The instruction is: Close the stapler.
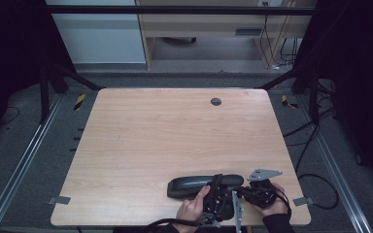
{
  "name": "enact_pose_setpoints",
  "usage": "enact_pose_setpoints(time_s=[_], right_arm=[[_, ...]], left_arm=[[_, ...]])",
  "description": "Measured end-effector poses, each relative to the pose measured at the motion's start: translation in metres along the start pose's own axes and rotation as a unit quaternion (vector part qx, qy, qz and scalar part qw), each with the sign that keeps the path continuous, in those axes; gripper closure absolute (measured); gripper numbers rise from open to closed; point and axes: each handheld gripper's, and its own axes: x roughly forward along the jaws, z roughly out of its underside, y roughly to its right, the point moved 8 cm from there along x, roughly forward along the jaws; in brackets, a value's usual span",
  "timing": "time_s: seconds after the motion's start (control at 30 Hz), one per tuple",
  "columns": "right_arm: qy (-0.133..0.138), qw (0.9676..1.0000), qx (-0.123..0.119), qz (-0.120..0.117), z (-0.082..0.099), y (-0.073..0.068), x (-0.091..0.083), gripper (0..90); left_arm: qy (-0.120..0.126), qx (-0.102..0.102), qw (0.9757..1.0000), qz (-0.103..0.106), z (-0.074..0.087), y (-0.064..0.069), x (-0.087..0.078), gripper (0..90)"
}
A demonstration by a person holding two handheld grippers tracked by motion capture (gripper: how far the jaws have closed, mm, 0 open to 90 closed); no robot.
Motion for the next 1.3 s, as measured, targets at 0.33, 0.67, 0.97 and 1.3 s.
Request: enact_pose_setpoints(time_s=[0.33,0.67,0.97,1.3], right_arm=[[0.002,1.0,0.0,0.002,0.0,0.0,0.0,90.0],[0.015,0.9998,0.013,0.01,-0.002,0.004,-0.007,90.0],[0.035,0.9985,0.03,0.029,-0.003,0.016,-0.014,88.9],[0.052,0.9965,0.045,0.048,-0.003,0.027,-0.02,86.3]], left_arm=[[-0.001,-0.001,1.0,0.006,0.0,0.0,-0.001,51.2],[0.006,-0.018,0.9992,0.036,-0.004,0.001,-0.01,43.9],[0.016,-0.043,0.9969,0.065,-0.007,-0.007,-0.022,40.8],[0.022,-0.087,0.9919,0.09,-0.003,-0.025,-0.031,36.8]])
